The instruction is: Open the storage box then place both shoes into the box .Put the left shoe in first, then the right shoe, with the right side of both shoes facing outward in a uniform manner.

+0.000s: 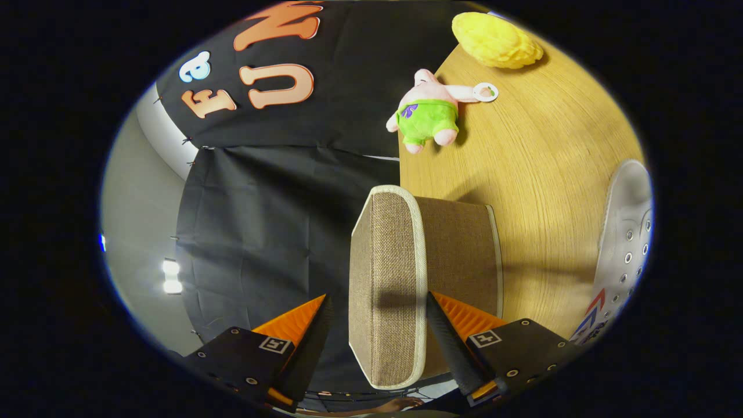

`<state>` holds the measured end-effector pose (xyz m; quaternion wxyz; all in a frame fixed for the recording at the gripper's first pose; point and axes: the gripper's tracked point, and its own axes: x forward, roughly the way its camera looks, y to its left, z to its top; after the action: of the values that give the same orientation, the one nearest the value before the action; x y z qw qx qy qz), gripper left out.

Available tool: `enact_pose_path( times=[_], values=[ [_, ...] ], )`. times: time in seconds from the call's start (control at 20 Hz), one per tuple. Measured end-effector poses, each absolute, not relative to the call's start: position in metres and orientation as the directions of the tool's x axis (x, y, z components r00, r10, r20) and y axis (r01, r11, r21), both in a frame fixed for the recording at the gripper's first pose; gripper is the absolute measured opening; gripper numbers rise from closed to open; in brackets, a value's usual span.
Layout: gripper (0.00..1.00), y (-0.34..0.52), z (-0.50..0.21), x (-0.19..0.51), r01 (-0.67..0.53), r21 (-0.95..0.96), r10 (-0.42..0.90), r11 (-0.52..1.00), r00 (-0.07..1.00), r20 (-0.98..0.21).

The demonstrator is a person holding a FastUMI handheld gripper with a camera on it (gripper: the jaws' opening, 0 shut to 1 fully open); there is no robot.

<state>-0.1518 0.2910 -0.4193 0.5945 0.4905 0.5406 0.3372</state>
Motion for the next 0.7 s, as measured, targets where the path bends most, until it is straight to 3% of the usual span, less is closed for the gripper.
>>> enact_pose_path(
  times=[0.15,0.25,0.35,0.4,0.5,0.7],
  values=[
    [0.94,0.284,-0.405,-0.146,0.126,0.96,0.937,0.251,0.216,-0.273],
    [0.87,0.284,-0.405,-0.147,0.115,0.96,0.937,0.256,0.216,-0.275],
    [0.85,0.285,-0.384,-0.144,0.134,0.977,0.954,0.166,0.228,-0.193],
    [0.78,0.284,-0.376,-0.14,0.127,0.981,0.952,0.15,0.25,-0.178],
    [0.69,0.289,-0.388,-0.141,0.096,0.974,0.945,0.206,0.24,-0.224],
    [0.61,0.301,-0.415,-0.156,0.148,0.942,0.933,0.301,0.158,-0.323]
  ],
)
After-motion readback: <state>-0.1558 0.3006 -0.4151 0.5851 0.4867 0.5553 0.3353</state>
